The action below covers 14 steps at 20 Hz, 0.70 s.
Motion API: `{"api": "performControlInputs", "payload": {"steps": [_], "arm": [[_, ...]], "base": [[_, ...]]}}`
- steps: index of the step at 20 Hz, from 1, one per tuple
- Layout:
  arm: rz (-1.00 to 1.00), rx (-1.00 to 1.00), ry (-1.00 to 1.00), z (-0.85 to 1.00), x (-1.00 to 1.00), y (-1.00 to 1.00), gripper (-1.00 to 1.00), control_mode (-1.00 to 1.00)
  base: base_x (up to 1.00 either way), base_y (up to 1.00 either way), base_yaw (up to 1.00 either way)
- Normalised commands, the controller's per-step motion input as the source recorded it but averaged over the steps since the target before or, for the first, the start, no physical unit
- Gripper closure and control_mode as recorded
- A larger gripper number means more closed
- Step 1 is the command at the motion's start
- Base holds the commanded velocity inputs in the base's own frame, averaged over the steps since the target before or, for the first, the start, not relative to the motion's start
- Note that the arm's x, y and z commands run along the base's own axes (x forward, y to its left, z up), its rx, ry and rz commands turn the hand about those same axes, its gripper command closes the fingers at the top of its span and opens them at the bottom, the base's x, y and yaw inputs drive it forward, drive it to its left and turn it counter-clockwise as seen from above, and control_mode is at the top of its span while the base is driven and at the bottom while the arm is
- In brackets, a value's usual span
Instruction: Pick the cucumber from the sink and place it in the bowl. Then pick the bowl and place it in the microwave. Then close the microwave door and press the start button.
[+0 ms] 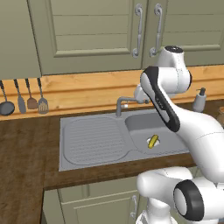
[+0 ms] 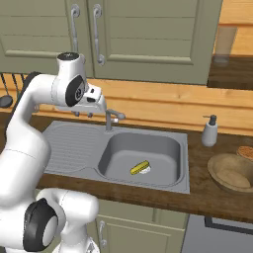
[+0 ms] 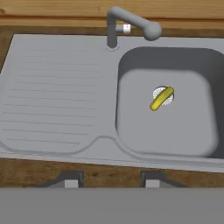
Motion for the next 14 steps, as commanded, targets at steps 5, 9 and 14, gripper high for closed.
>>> {"api": "performControlInputs", "payload": {"steps": [5,9,14], "arm": [[-0.04,0.0,0.0,-0.09,-0.27,-0.11,-1.0,-1.0],[-0.18,0.13,0.04,-0.58,0.0,-0.91,-1.0,-1.0],[-0.28,0.27,0.1,-0.69,0.13,-0.98,-1.0,-1.0]], "base": [[0.0,0.0,0.0],[0.0,0.0,0.0],[0.0,0.0,0.0]]}}
